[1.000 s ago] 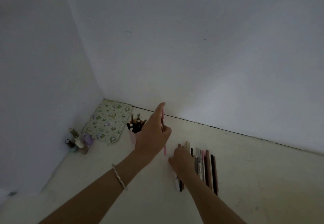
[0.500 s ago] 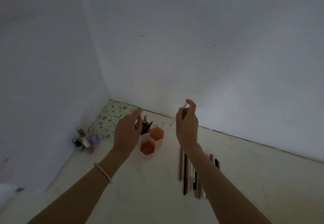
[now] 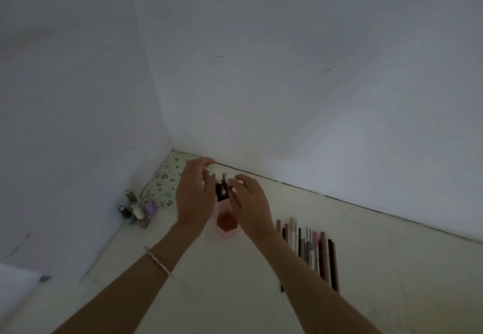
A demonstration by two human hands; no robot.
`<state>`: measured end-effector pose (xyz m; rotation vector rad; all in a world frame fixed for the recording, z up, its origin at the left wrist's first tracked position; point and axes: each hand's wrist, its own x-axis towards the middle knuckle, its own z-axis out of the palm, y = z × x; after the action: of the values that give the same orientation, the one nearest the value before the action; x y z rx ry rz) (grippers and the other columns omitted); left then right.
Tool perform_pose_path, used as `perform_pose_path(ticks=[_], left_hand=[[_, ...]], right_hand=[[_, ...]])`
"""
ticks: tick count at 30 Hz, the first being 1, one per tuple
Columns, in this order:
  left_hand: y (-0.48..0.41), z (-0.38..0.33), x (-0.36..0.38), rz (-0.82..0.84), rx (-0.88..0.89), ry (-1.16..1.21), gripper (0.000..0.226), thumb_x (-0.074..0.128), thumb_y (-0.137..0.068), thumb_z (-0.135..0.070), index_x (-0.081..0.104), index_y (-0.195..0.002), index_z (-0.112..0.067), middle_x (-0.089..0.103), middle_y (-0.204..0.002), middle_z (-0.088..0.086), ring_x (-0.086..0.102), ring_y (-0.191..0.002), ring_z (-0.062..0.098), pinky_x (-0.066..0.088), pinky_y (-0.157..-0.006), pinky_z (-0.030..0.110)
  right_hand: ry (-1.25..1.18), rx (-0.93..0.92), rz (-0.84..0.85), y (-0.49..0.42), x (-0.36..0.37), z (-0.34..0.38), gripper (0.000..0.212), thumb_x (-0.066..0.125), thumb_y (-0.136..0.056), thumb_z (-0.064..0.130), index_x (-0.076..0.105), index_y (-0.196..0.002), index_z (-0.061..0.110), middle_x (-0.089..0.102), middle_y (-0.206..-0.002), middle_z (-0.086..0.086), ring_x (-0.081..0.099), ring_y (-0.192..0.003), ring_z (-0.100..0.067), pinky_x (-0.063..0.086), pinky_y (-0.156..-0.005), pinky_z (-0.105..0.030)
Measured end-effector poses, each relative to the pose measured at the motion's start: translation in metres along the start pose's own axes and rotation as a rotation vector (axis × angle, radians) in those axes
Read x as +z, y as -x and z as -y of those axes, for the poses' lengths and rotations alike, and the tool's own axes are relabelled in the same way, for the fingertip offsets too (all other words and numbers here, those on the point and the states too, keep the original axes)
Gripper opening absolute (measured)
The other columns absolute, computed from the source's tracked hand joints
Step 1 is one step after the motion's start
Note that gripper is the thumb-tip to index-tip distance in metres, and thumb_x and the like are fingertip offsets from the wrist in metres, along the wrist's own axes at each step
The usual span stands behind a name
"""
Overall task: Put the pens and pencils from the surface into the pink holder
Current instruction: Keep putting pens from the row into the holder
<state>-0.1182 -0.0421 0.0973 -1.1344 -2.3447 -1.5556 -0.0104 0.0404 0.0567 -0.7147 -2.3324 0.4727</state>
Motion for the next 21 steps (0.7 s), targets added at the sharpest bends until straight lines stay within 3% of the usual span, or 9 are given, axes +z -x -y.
perform_pose_path(ticks=[3,6,11,16,21], left_hand=[[0.015,-0.021,0.014,0.080,0.017,0.077,0.020,0.047,-0.085,-0.009,0.056,-0.098,-0.022,0.057,-0.093,-0.011,0.055,-0.080,0.004,0.047,-0.070,0.016],[0.044,-0.037,0.048,0.337,-0.014,0.004,0.014,0.054,-0.086,-0.012,0.054,-0.092,-0.024,0.057,-0.084,-0.011,0.055,-0.073,0.005,0.045,-0.063,0.017],[0.100,-0.037,0.109,0.745,-0.152,-0.275,0.017,0.047,-0.095,-0.016,0.050,-0.112,-0.019,0.060,-0.106,-0.001,0.057,-0.086,0.010,0.043,-0.070,0.019],[0.128,-0.030,0.138,0.862,-0.241,-0.400,0.034,0.037,-0.103,-0.021,0.040,-0.135,-0.012,0.056,-0.125,0.005,0.060,-0.109,0.019,0.049,-0.095,0.031],[0.133,-0.027,0.147,0.881,-0.218,-0.493,0.049,0.048,-0.098,-0.017,0.028,-0.142,-0.010,0.056,-0.122,0.007,0.062,-0.104,0.021,0.052,-0.089,0.032]], right_hand=[[-0.073,0.157,-0.170,0.006,-0.013,-0.015,0.030,0.052,-0.089,0.005,0.062,-0.116,0.011,0.063,-0.114,-0.004,0.059,-0.105,-0.017,0.048,-0.093,-0.027],[-0.123,0.370,-0.299,0.012,-0.034,-0.040,0.035,0.049,-0.088,-0.003,0.061,-0.116,0.013,0.063,-0.111,0.000,0.060,-0.100,-0.011,0.047,-0.085,-0.021],[-0.169,0.608,-0.325,0.028,-0.068,-0.080,0.034,0.046,-0.088,-0.002,0.061,-0.112,0.017,0.064,-0.101,0.004,0.058,-0.083,-0.012,0.046,-0.072,-0.025],[-0.139,0.672,-0.295,0.046,-0.084,-0.100,0.030,0.048,-0.088,-0.002,0.064,-0.108,0.015,0.067,-0.096,0.002,0.060,-0.079,-0.013,0.047,-0.070,-0.025],[-0.102,0.678,-0.216,0.062,-0.080,-0.108,0.024,0.048,-0.093,0.001,0.064,-0.107,0.012,0.067,-0.095,0.002,0.061,-0.079,-0.014,0.050,-0.070,-0.026]])
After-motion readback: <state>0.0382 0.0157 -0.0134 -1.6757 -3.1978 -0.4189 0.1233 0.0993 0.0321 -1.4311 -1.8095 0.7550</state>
